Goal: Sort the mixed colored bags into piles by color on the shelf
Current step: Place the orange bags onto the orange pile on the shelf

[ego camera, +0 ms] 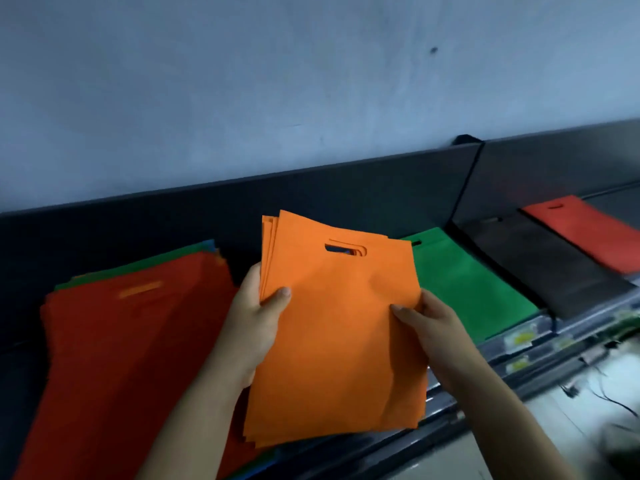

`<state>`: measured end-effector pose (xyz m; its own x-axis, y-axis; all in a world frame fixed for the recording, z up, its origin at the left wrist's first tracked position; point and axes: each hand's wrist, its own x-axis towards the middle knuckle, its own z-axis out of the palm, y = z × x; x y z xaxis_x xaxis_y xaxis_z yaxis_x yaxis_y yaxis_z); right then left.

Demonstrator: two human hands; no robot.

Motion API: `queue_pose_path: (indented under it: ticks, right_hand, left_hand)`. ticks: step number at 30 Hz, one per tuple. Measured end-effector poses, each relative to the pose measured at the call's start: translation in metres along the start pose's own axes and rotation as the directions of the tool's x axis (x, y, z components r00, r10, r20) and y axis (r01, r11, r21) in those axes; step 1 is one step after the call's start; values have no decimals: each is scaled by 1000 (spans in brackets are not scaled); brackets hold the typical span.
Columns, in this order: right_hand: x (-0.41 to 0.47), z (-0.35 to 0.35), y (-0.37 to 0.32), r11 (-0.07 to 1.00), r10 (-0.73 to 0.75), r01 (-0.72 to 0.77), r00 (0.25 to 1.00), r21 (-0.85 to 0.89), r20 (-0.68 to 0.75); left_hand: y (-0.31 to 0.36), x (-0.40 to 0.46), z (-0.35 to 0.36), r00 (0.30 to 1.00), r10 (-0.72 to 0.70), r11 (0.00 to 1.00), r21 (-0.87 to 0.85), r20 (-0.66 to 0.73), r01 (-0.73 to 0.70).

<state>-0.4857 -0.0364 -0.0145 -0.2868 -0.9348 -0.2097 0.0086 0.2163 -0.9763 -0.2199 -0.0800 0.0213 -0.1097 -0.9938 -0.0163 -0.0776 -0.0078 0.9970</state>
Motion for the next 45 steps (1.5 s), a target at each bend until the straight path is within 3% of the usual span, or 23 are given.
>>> queue_pose_path:
  ticks: [5,9,15,20,31,39,45]
  right_hand:
    - [-6,-106,-13,999,0,-7,981,-33,-192]
    - [-11,-197,-14,996,77,-83,964,-14,-253]
    - [-16,-332,2,993,15,-75,859,-96,-512]
    - [-28,-422,1,976,0,-139,768,-167,-640]
    - [-13,-562,17,969,16,-183,721,-168,-693]
    - [83,-665,0,965,7,-181,741,-189,-672]
    - [160,-749,-20,947,-21,-198,745,-251,-667]
  left_hand:
    - [16,24,103,993,-42,996,-76,106,50]
    - [21,40,205,978,-33,994,-96,205,54]
    - [23,46,365,927,-16,993,-102,375,59]
    - [20,41,468,918,7,988,-141,396,54]
    - [28,63,629,890,-26,988,-125,455,93]
    - [22,138,748,894,-55,985,-122,444,121]
    - [30,200,828,886,-70,998,34,458,61]
